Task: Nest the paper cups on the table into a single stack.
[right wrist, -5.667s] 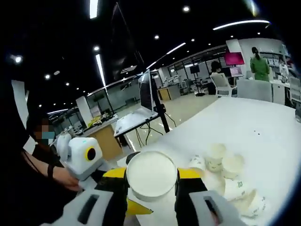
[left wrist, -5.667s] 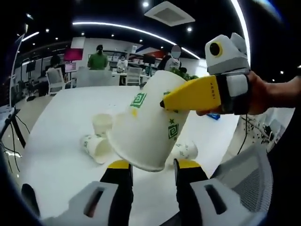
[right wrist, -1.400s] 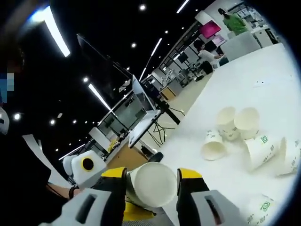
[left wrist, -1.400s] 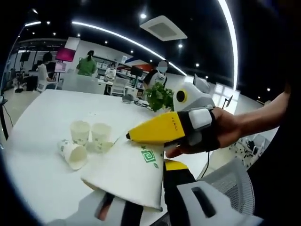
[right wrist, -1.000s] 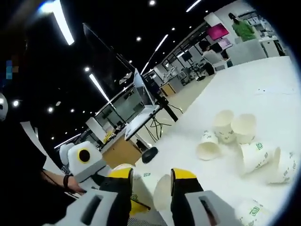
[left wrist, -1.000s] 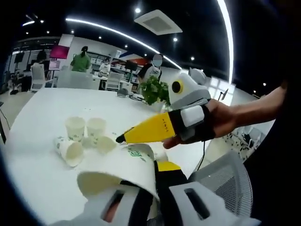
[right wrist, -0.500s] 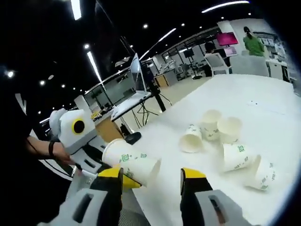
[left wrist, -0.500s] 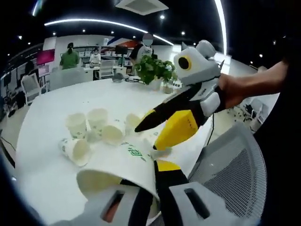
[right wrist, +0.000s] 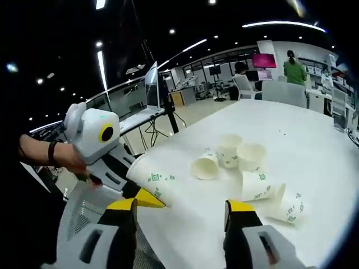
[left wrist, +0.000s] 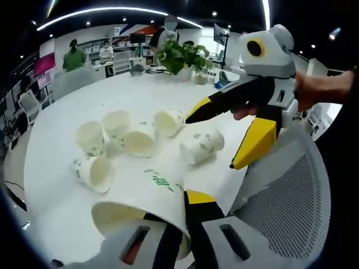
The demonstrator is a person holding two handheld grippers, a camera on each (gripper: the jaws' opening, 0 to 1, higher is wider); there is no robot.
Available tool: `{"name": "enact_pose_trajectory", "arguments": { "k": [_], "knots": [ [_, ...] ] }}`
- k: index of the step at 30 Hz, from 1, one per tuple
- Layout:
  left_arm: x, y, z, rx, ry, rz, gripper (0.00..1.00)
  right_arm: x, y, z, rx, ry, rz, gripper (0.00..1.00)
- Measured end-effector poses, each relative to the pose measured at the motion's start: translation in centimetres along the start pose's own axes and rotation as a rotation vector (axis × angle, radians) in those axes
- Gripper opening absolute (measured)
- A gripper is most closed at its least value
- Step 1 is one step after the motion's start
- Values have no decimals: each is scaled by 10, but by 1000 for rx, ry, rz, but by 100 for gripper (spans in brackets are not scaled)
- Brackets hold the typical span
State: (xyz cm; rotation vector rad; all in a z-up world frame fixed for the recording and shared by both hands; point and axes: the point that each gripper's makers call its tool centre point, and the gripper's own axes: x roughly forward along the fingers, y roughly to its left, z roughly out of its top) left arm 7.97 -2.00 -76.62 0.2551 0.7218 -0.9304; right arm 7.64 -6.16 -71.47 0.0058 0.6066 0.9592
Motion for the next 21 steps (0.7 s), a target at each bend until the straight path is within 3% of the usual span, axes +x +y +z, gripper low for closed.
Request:
{"name": "enact_pose_trajectory", "arguments": {
  "k": [5, 21],
  "knots": [
    [8, 1, -5, 100, 100, -26, 0, -5, -2, -1, 13, -17, -23, 63],
    [25, 17, -13, 229, 311, -52, 0, -16, -10, -9, 37, -28, -52, 63]
  ]
}}
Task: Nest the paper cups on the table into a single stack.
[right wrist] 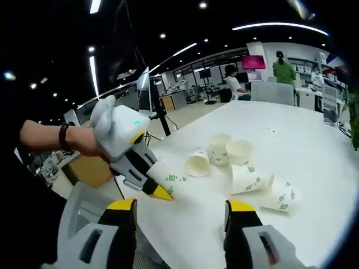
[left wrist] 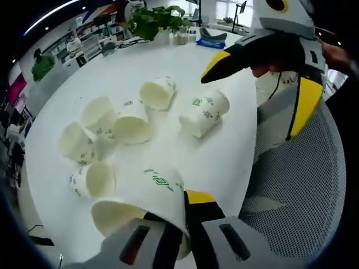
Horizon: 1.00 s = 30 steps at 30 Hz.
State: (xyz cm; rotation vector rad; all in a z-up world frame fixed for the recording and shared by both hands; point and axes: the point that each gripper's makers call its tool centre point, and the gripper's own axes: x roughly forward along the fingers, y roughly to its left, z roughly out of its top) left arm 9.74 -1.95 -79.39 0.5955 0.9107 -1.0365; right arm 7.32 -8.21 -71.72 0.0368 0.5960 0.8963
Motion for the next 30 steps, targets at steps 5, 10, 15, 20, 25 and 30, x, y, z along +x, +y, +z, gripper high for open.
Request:
{"name": "enact_pose_trajectory", "arguments": {
  "k": [5, 10, 15, 20, 25, 30],
  "knots": [
    [5, 8, -8, 89, 102, -13, 0, -2, 1, -3, 7, 2, -4, 63],
    [11, 12, -11, 155, 175, -12, 0, -3, 2, -7, 13, 13, 5, 64],
    [16, 16, -7, 175, 206, -24, 0, -7, -3, -9, 13, 11, -1, 64],
    [19, 21, -5, 199, 240, -33, 0, -12, -11, -9, 19, 4, -15, 64],
    [24, 23, -6, 221, 263, -57, 0, -13, -16, -10, 28, 0, -25, 63],
    [23, 25, -9, 246, 291, -58, 0, -14, -14, -12, 30, 4, -27, 63]
  ]
}}
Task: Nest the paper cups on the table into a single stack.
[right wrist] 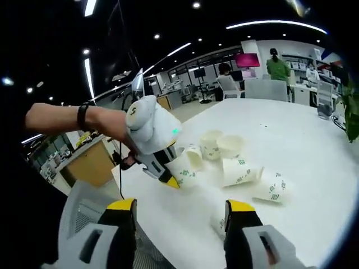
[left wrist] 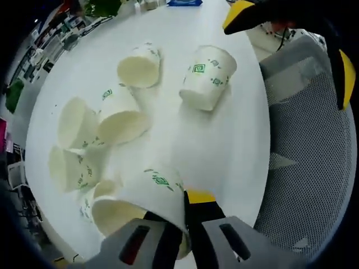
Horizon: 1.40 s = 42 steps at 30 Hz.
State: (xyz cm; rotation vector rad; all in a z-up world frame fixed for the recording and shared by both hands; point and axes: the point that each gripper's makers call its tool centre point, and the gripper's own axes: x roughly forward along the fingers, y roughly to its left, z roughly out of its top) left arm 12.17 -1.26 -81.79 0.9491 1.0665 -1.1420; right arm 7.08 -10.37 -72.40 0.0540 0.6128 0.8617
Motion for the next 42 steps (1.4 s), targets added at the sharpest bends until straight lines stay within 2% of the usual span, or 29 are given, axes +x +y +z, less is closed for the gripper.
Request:
{"name": "enact_pose_trajectory", "arguments": {
  "k": [12, 25, 35, 42],
  "knots": [
    [2, 4, -2, -13, 15, -4, 0, 1, 5, -2, -6, 13, 9, 63],
    [6, 10, 1, -20, 12, -2, 0, -1, 0, -2, 2, 11, 4, 63],
    [1, 13, 1, -26, 1, 12, 8, -3, -2, -2, 13, 9, -5, 63],
    [-8, 18, -1, -67, -28, 40, 16, -5, -6, -3, 35, 0, -21, 62]
  ]
}}
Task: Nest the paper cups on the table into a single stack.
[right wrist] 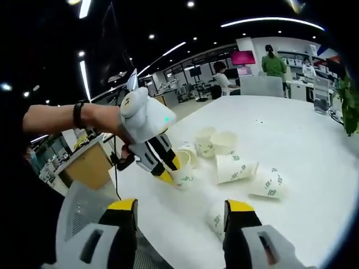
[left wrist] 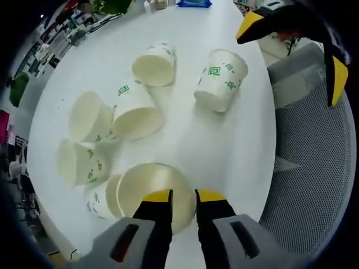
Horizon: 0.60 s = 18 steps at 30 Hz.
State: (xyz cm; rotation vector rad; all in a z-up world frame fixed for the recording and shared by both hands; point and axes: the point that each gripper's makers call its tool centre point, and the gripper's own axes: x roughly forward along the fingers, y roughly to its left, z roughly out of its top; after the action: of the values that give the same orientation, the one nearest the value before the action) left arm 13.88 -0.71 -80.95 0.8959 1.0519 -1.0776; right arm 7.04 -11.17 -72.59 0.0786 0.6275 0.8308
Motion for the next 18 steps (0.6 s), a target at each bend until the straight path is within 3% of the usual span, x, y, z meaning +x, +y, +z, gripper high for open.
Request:
{"name": "enact_pose_trajectory", "arguments": {
  "k": [4, 10, 13, 15, 18],
  "knots": [
    [-10, 1, 5, -54, -63, 16, 25, -1, -1, 1, 14, -11, -8, 62],
    [-26, 8, 4, -138, -139, 74, 30, -1, -8, 0, 35, -25, -25, 62],
    [-36, 15, 11, -285, -265, 116, 35, -2, -12, -1, 44, -32, -37, 62],
    [-42, 13, 14, -319, -318, 120, 37, -3, -14, -1, 64, -42, -45, 61],
    [-42, 18, 11, -336, -378, 175, 39, -4, -23, -4, 88, -51, -62, 61]
  ]
}}
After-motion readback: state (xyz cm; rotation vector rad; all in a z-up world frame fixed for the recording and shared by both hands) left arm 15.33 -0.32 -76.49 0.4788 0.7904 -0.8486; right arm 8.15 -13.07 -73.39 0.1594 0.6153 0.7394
